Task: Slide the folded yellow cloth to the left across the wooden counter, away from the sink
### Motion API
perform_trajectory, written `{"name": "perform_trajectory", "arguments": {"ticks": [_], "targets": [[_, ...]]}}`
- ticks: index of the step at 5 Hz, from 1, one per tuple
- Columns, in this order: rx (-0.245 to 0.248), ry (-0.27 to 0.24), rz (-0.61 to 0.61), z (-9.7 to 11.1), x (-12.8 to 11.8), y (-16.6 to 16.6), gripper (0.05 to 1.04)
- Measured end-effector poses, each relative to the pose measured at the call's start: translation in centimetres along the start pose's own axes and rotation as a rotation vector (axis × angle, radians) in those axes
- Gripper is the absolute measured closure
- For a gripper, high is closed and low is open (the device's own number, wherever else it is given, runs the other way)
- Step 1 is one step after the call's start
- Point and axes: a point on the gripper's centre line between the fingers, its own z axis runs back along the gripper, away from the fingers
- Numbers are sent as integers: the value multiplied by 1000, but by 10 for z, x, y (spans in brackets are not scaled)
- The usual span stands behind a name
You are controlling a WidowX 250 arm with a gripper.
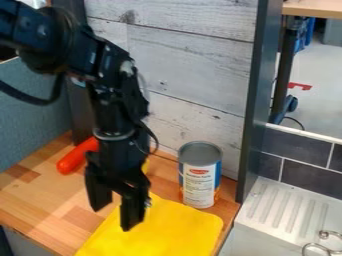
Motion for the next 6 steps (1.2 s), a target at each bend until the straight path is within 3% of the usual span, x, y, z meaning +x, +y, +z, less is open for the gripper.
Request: {"name": "perform_trajectory", "arguments": {"ticks": [3,6], "targets": [[24,-9,-60,-43,26,-24,83],[46,53,-69,-76,18,-6,83]]}}
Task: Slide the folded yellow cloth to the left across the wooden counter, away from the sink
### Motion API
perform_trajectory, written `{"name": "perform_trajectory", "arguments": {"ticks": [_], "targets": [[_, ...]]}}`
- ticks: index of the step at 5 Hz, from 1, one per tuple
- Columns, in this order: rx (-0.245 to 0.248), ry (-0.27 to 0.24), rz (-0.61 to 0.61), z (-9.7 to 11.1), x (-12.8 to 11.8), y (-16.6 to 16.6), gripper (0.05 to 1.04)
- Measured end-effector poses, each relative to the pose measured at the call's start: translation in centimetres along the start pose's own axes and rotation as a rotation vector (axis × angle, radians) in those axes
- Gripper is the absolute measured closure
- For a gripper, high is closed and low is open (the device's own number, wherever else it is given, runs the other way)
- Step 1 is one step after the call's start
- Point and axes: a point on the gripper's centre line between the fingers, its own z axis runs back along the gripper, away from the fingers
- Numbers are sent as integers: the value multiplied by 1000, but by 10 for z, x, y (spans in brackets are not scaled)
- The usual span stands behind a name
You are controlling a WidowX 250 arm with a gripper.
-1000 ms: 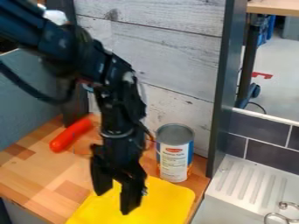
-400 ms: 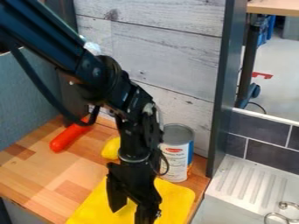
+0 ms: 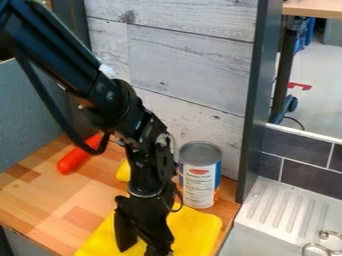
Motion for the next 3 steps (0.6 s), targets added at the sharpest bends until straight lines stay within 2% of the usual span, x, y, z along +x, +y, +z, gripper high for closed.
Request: {"name": "perform_trajectory", "arguments": {"ticks": [2,3], "targets": [[2,36,65,-4,-22,33,83],[18,91,83,-6,-35,56,83]]}}
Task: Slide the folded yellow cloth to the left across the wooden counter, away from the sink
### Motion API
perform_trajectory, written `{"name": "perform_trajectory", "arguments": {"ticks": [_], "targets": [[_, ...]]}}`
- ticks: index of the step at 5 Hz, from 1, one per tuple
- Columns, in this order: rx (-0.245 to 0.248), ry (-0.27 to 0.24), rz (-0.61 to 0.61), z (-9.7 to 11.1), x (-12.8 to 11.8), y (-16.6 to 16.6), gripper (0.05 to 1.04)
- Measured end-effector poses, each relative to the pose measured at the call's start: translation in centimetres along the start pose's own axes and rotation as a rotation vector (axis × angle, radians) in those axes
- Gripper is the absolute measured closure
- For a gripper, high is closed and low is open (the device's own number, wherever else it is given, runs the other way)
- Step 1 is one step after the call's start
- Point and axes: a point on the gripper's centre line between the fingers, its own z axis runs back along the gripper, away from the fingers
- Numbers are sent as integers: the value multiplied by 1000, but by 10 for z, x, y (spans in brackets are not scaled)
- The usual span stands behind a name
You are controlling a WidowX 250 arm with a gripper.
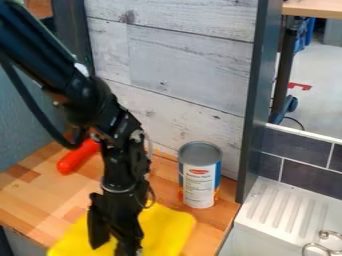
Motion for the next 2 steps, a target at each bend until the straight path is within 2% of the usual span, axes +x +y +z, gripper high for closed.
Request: {"name": "perform_trajectory", "arguments": {"ticks": [2], "targets": [[-8,0,44,-6,0,40,82]]}}
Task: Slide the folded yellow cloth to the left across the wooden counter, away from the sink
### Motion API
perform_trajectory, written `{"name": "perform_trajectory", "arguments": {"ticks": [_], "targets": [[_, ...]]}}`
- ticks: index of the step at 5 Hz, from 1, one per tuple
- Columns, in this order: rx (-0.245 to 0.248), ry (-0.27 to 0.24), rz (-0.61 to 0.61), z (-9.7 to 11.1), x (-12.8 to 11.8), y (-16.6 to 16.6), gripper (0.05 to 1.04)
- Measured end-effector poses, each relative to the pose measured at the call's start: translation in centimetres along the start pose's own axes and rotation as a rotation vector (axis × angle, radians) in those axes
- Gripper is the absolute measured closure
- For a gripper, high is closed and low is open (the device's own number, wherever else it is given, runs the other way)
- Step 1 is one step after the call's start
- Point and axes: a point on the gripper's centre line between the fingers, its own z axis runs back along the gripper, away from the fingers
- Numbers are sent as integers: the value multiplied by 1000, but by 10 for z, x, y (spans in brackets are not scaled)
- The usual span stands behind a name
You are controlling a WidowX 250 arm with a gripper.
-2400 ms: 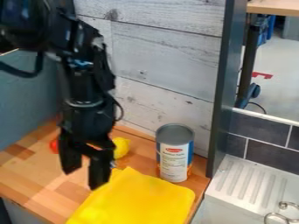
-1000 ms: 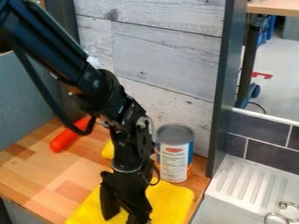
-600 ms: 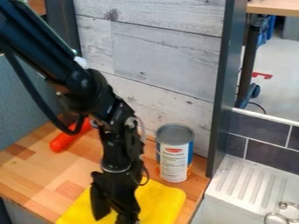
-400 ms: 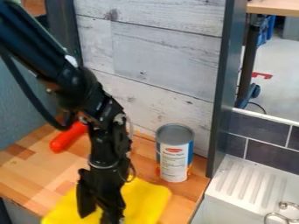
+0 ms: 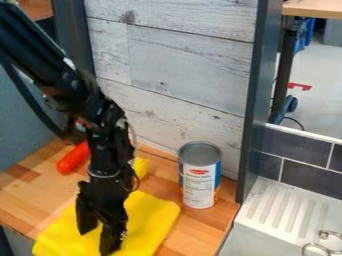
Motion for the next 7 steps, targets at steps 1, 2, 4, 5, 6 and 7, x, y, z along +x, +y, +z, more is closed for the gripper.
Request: {"name": "perform_trajectory", "arguments": {"ticks": [1,2,4,5,6,7], "targets": [[-10,34,10,-3,1,9,82],[-4,77,19,-2,-3,20,82],[-21,156,80,-6,-32,44,82],[-25,152,79,-8,-35,48,82],[-29,144,72,-8,-33,48,83],[-40,93,71,-5,-25,46,83]]}}
